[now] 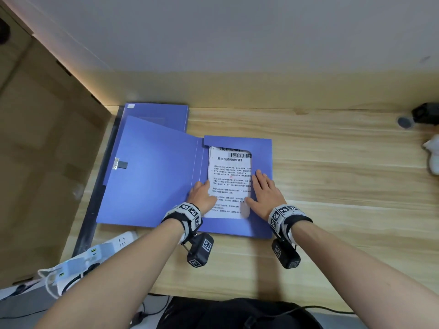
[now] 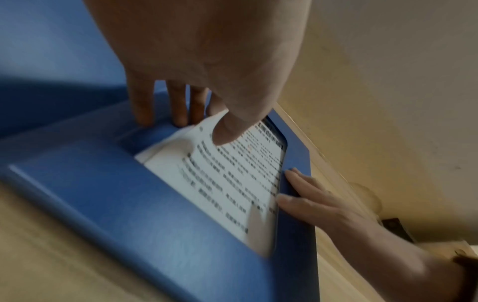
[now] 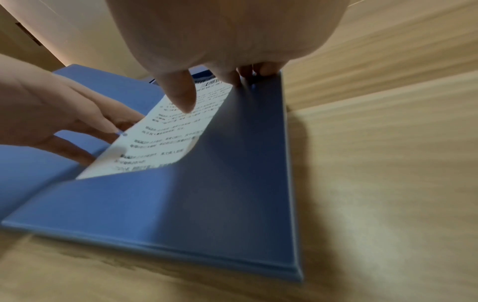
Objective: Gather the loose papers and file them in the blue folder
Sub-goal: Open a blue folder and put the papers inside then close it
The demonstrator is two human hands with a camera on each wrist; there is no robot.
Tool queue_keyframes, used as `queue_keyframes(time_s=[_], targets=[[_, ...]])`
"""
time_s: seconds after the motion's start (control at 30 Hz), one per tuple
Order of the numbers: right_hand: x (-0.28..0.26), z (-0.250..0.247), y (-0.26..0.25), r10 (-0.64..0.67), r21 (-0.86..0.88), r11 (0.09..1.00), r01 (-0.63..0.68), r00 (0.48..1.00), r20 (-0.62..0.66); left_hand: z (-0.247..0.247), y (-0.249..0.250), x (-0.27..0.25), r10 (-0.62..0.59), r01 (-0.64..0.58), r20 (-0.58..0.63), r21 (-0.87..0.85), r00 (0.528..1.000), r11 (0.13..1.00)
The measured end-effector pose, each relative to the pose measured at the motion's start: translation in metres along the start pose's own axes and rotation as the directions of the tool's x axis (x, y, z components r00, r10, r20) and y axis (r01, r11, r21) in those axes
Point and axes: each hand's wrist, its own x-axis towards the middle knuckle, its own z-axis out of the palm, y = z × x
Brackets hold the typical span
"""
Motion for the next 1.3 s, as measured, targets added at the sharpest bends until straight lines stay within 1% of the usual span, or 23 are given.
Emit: queue_keyframes(time_s=[0.07,0.1,0.2,0.27,0.3,0.37,0.43,0.5,0.57,0.6,0.67,0.7,0.77,0.8,0.83,0.93,1.0,1.03,1.13,1.23,1.3], targets=[[0.0,-0.008,-0.001,0.004,0.002,1.0,-0.004,0.999,0.051,-0.014,0.0,-0.003,-0.039,0.04,0.024,-0.014,0.999,0.999],[0.0,-0.013,-0.002,0.005,0.006,1.0,-0.006,0.997,0.078,-0.02,-0.001,-0.004,-0.047,0.047,0.01,-0.034,0.999,0.998],[0.0,-0.028,-0.005,0.005,0.026,1.0,-0.009,0.988,0.152,-0.04,-0.008,-0.014,-0.08,0.073,-0.107,-0.071,0.991,0.995],[-0.002,-0.037,-0.005,-0.018,0.015,1.0,0.016,0.988,0.155,-0.058,-0.017,-0.023,-0.096,0.083,-0.211,-0.067,0.973,0.994],[-0.003,-0.04,-0.004,-0.031,-0.002,1.0,0.031,0.99,0.138,-0.069,-0.024,-0.028,-0.102,0.094,-0.28,-0.043,0.955,0.995],[-0.009,-0.044,-0.003,-0.052,-0.026,0.998,0.055,0.993,0.103,-0.09,-0.04,-0.035,-0.124,0.148,-0.42,0.024,0.899,0.989],[-0.016,-0.044,-0.006,-0.062,-0.02,0.998,0.064,0.993,0.098,-0.108,-0.057,-0.043,-0.185,0.24,-0.508,0.045,0.841,0.97],[-0.02,-0.039,-0.009,-0.041,-0.01,0.999,0.042,0.995,0.096,-0.121,-0.071,-0.048,-0.274,0.333,-0.53,0.016,0.802,0.943],[-0.024,-0.033,-0.015,0.012,-0.007,1.0,-0.011,0.995,0.102,-0.13,-0.078,-0.05,-0.368,0.402,-0.503,-0.044,0.782,0.915],[-0.025,-0.029,-0.019,0.03,-0.006,1.0,-0.03,0.994,0.106,-0.133,-0.08,-0.051,-0.4,0.412,-0.492,-0.09,0.773,0.907],[-0.024,-0.022,-0.025,0.058,0.003,0.998,-0.059,0.992,0.111,-0.136,-0.08,-0.051,-0.428,0.385,-0.476,-0.19,0.768,0.903],[-0.023,-0.017,-0.027,0.082,0.009,0.996,-0.084,0.989,0.121,-0.138,-0.079,-0.052,-0.428,0.37,-0.48,-0.215,0.766,0.904],[-0.022,-0.013,-0.031,0.134,0.019,0.99,-0.138,0.981,0.14,-0.145,-0.078,-0.054,-0.407,0.347,-0.509,-0.213,0.758,0.913],[-0.021,-0.012,-0.031,0.146,0.022,0.988,-0.151,0.979,0.14,-0.15,-0.077,-0.055,-0.38,0.322,-0.519,-0.204,0.765,0.925],[-0.02,-0.011,-0.031,0.148,0.025,0.988,-0.153,0.98,0.13,-0.155,-0.077,-0.056,-0.343,0.278,-0.519,-0.201,0.783,0.939],[-0.022,-0.014,-0.031,0.121,0.015,0.992,-0.123,0.987,0.101,-0.167,-0.072,-0.063,-0.214,0.111,-0.506,-0.226,0.836,0.968],[-0.024,-0.016,-0.029,0.121,0.024,0.992,-0.124,0.986,0.114,-0.173,-0.064,-0.074,-0.144,0.036,-0.489,-0.225,0.86,0.974],[-0.025,-0.016,-0.028,0.119,0.032,0.992,-0.124,0.985,0.122,-0.175,-0.059,-0.08,-0.111,-0.004,-0.466,-0.239,0.878,0.971],[-0.03,-0.023,-0.03,0.099,0.072,0.991,-0.109,0.987,0.128,-0.17,-0.036,-0.094,0.019,-0.121,-0.31,-0.312,0.951,0.943],[-0.033,-0.033,-0.03,0.071,0.132,0.987,-0.088,0.989,0.13,-0.156,-0.01,-0.096,0.113,-0.172,-0.19,-0.331,0.975,0.928],[-0.033,-0.041,-0.026,0.055,0.237,0.968,-0.082,0.991,0.119,-0.145,0.02,-0.111,0.146,-0.193,-0.151,-0.377,0.978,0.906]])
